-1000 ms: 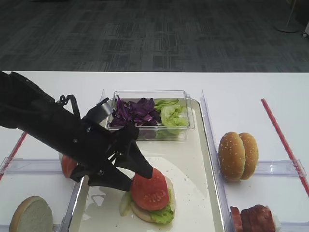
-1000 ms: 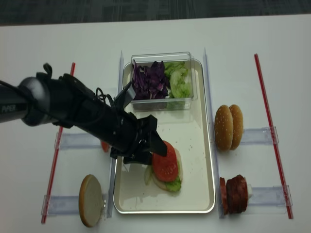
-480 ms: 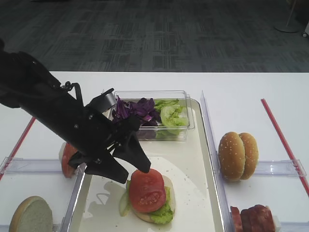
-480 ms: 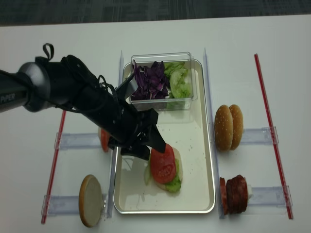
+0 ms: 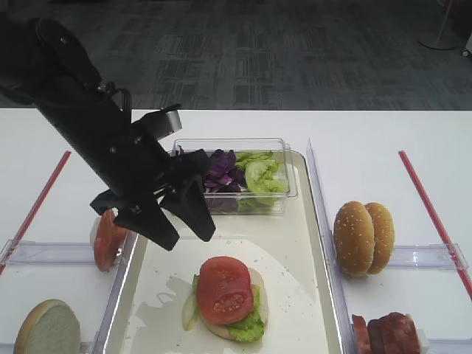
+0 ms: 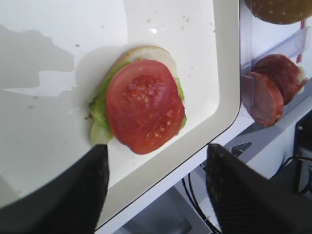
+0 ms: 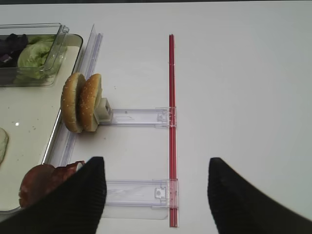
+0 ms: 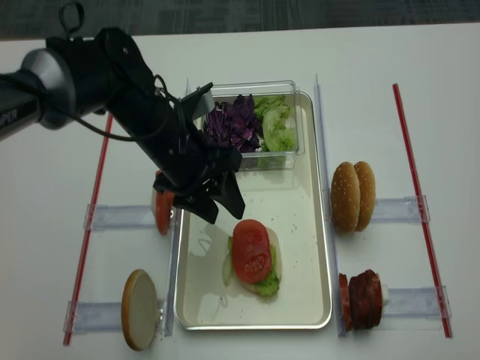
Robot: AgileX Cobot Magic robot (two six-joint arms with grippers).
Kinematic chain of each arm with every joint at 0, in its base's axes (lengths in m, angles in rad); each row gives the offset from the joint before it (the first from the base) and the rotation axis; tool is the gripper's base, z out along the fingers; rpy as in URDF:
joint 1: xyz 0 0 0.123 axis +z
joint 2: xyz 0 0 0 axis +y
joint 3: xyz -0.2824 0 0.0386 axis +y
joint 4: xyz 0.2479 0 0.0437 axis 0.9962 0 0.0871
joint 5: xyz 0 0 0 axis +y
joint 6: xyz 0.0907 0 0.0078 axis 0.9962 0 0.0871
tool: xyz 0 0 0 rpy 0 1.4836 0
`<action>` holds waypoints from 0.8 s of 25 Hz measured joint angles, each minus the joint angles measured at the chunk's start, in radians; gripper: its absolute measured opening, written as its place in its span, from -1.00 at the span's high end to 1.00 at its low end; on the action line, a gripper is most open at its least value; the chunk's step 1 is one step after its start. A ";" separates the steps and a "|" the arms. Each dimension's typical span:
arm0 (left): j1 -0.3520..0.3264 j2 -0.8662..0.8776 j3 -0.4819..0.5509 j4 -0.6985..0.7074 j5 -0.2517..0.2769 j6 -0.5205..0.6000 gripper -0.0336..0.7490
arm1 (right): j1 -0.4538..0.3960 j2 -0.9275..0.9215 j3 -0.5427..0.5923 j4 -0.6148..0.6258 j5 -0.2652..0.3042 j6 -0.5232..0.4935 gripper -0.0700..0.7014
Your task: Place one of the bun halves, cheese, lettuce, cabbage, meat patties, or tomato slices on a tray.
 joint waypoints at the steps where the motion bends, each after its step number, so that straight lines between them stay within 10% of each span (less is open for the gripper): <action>1: 0.000 0.000 -0.023 0.029 0.013 -0.014 -0.11 | 0.000 0.000 0.000 0.000 0.000 0.000 -0.42; 20: 0.000 0.000 -0.283 0.358 0.050 -0.182 -0.05 | 0.000 0.000 0.000 -0.002 0.000 0.002 -0.42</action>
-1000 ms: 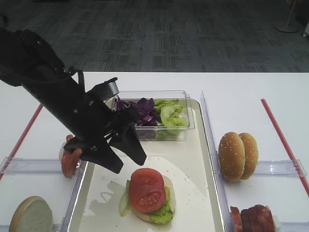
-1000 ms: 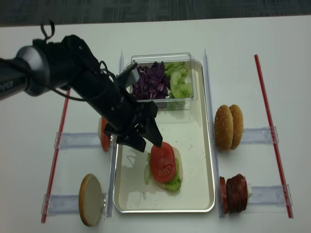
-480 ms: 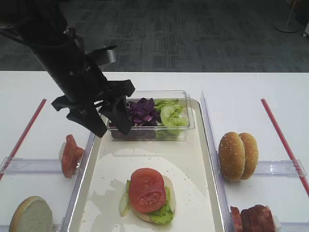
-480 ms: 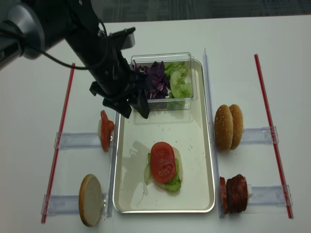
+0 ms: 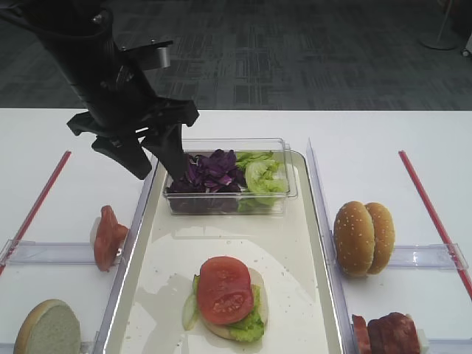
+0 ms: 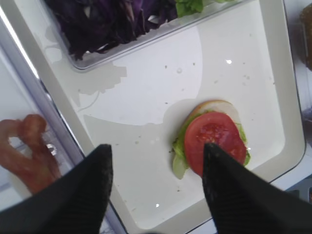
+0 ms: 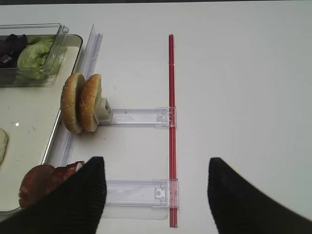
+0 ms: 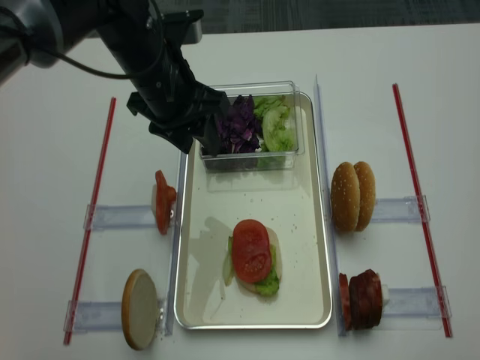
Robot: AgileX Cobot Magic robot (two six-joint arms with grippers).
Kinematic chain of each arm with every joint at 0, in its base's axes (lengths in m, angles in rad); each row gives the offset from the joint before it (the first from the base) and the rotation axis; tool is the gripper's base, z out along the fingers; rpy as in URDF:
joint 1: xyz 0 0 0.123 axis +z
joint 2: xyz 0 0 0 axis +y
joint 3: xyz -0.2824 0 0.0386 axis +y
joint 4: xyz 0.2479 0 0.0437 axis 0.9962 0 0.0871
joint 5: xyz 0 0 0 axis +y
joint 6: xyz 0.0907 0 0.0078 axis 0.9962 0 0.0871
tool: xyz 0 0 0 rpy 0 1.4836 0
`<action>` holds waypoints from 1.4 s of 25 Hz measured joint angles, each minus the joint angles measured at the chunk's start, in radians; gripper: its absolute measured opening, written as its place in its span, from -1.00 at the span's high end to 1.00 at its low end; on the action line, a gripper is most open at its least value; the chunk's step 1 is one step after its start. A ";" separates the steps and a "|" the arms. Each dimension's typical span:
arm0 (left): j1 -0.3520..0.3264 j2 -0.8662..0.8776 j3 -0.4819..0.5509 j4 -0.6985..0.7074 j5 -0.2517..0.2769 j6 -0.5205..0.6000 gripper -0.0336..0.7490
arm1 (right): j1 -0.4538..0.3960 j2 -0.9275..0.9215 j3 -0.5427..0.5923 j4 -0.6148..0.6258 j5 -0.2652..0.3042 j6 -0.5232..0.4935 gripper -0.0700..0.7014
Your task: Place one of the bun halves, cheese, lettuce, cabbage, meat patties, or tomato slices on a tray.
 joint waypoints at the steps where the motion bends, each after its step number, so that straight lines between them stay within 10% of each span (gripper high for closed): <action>1: 0.000 0.000 0.000 0.013 0.000 0.000 -0.04 | 0.000 0.000 0.000 0.000 0.000 0.000 -0.42; 35: 0.202 -0.038 0.002 0.297 0.008 -0.043 -0.02 | 0.000 0.000 0.000 -0.010 0.000 0.017 -0.42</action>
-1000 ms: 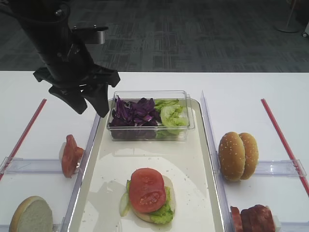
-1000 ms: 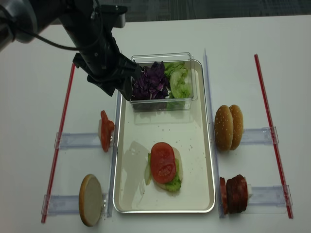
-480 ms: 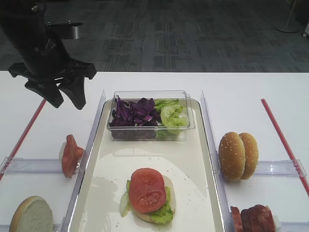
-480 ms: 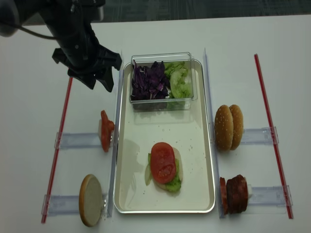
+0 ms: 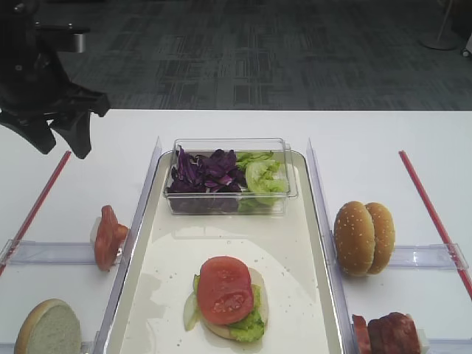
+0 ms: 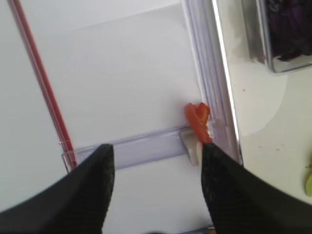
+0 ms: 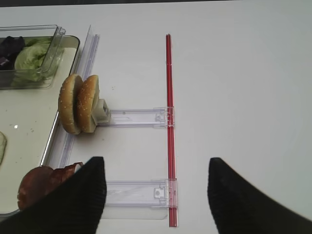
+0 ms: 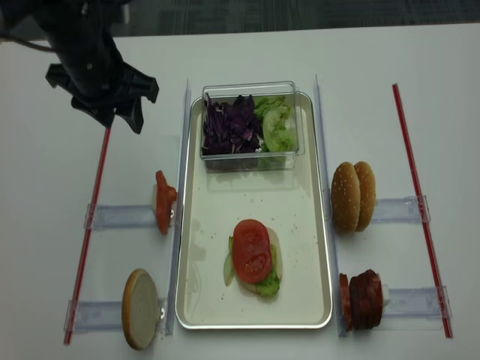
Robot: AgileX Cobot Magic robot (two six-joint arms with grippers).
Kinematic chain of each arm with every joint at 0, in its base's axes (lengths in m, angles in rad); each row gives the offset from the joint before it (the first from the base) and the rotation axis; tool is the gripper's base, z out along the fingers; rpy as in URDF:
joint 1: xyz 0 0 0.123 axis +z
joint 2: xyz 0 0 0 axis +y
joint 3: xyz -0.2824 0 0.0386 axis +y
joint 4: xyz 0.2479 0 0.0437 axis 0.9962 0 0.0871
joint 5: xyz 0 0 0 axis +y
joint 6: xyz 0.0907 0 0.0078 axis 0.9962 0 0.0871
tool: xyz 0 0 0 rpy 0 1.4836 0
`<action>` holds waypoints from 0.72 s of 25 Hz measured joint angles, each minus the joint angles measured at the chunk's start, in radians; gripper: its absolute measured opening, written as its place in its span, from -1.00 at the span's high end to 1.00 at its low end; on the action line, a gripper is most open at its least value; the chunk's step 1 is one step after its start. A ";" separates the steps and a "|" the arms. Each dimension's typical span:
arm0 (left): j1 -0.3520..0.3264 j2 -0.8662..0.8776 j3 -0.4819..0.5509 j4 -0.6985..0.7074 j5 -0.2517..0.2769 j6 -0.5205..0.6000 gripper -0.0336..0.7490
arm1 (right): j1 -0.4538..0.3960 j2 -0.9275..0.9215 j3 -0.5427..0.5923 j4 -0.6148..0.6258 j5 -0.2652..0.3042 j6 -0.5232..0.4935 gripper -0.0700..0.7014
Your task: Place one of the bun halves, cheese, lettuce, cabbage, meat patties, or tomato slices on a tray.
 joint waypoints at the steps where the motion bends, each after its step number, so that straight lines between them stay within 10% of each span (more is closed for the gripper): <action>1: 0.012 -0.004 0.002 0.000 0.000 0.000 -0.02 | 0.000 0.000 0.000 -0.002 0.000 0.001 -0.42; 18: 0.106 -0.145 0.242 0.054 0.000 0.035 -0.05 | 0.000 0.000 0.000 -0.004 0.000 0.002 -0.42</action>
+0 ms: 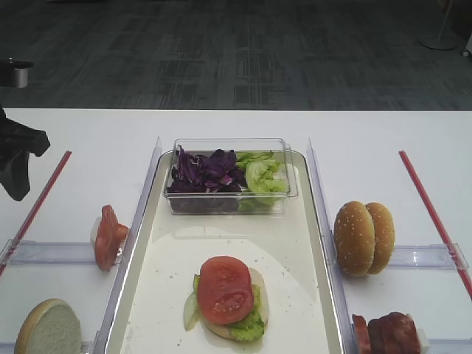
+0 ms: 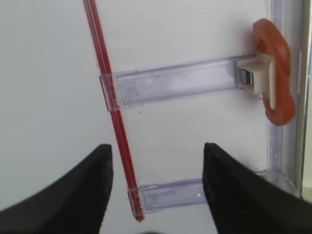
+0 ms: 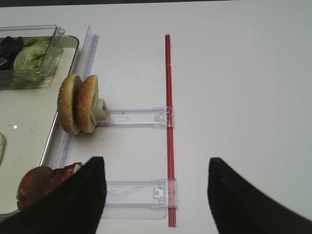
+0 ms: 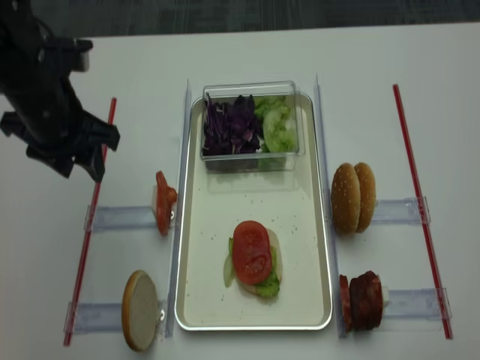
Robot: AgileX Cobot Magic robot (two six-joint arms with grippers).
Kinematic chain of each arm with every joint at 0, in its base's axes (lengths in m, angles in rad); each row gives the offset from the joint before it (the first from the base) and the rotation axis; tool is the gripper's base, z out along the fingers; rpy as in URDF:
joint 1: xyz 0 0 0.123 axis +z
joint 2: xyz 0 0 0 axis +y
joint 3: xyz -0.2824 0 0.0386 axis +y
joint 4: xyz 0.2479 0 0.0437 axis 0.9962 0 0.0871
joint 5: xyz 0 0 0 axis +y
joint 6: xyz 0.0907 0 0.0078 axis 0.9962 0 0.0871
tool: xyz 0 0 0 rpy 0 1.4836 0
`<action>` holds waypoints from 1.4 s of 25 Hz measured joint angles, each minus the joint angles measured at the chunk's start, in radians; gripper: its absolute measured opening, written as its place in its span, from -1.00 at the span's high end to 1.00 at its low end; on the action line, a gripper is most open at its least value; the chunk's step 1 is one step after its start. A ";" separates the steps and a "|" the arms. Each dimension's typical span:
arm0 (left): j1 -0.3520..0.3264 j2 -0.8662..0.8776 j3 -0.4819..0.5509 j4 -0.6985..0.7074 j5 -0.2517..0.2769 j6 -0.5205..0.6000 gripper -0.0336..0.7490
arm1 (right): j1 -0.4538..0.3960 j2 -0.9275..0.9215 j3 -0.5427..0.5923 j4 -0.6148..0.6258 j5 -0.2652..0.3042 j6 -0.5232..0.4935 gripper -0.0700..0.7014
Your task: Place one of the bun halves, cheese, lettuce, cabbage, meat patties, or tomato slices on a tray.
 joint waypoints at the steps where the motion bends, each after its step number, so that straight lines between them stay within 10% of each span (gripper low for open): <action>1: 0.006 -0.010 0.004 0.000 0.000 0.000 -0.06 | 0.000 0.000 0.000 0.000 0.000 0.000 -0.42; 35: 0.041 -0.645 0.450 -0.002 0.010 0.000 -0.06 | 0.000 0.000 0.000 -0.002 0.000 0.009 -0.42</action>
